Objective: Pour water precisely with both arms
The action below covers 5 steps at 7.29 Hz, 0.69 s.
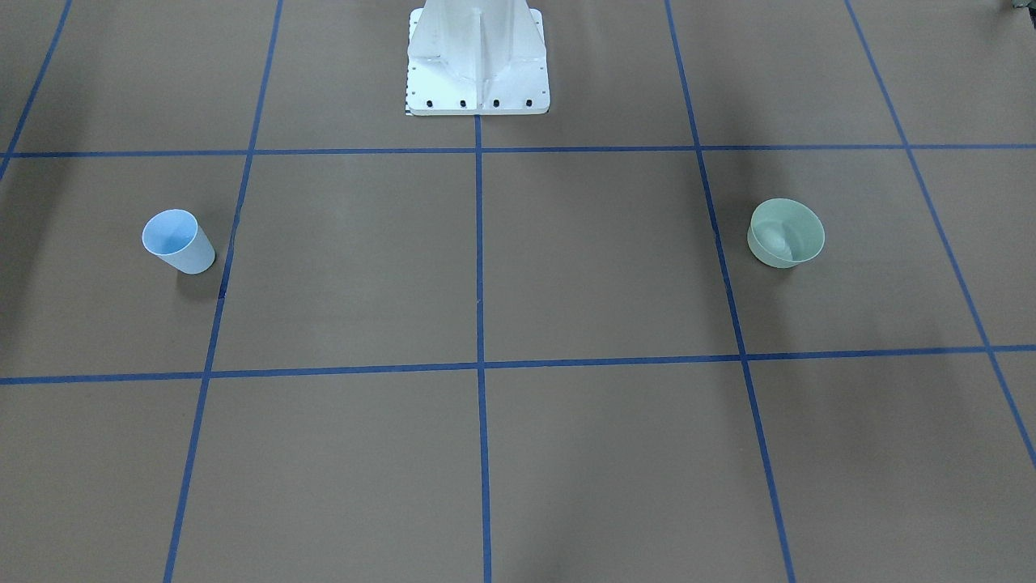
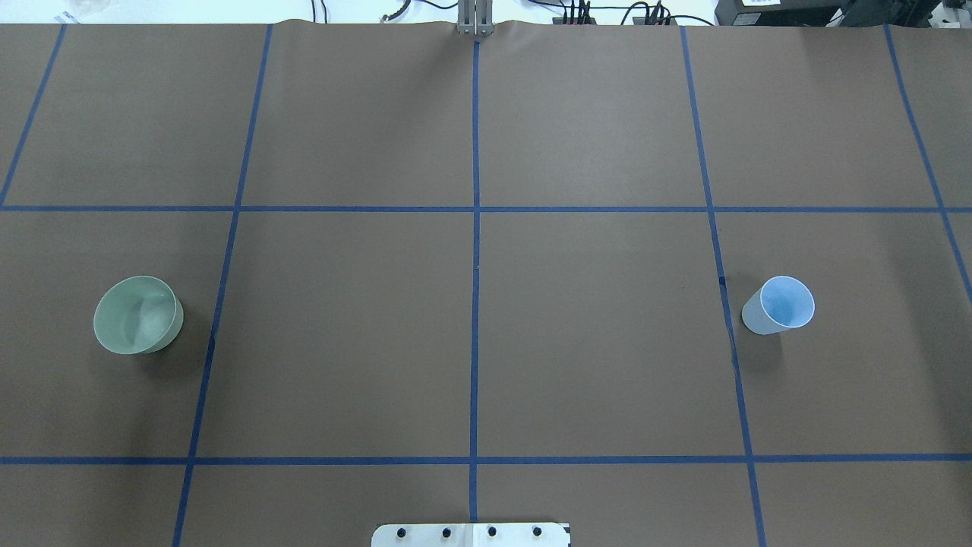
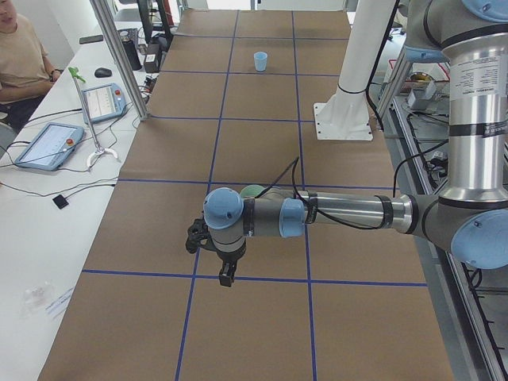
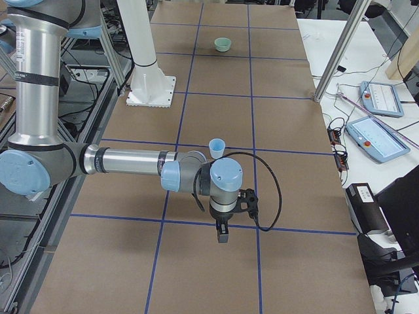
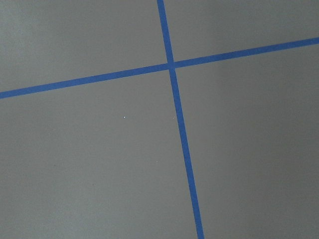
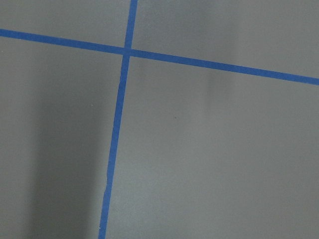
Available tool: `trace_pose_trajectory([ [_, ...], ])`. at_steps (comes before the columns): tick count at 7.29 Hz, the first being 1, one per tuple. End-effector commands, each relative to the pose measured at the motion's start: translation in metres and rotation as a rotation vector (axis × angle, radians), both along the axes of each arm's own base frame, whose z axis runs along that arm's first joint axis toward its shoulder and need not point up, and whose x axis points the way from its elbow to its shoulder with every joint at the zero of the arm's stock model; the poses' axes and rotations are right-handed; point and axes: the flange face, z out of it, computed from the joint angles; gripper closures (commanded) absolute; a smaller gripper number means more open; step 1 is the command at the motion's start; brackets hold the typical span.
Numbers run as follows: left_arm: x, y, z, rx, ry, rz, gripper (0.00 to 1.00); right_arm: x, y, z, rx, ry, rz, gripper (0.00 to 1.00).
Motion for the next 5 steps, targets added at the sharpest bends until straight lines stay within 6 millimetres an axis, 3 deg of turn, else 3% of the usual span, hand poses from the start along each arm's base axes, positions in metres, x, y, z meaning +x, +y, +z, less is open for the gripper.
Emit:
trace_pose_trajectory([
  [1, 0.0, -0.001, -0.008, 0.013, 0.001, -0.001, 0.0, 0.0, -0.001, -0.001, 0.002, 0.0, 0.0, 0.0],
  [5, 0.0, -0.003, -0.023, 0.04, 0.005, -0.007, 0.0, 0.0, -0.003, -0.011, 0.02, 0.0, 0.006, 0.0],
])
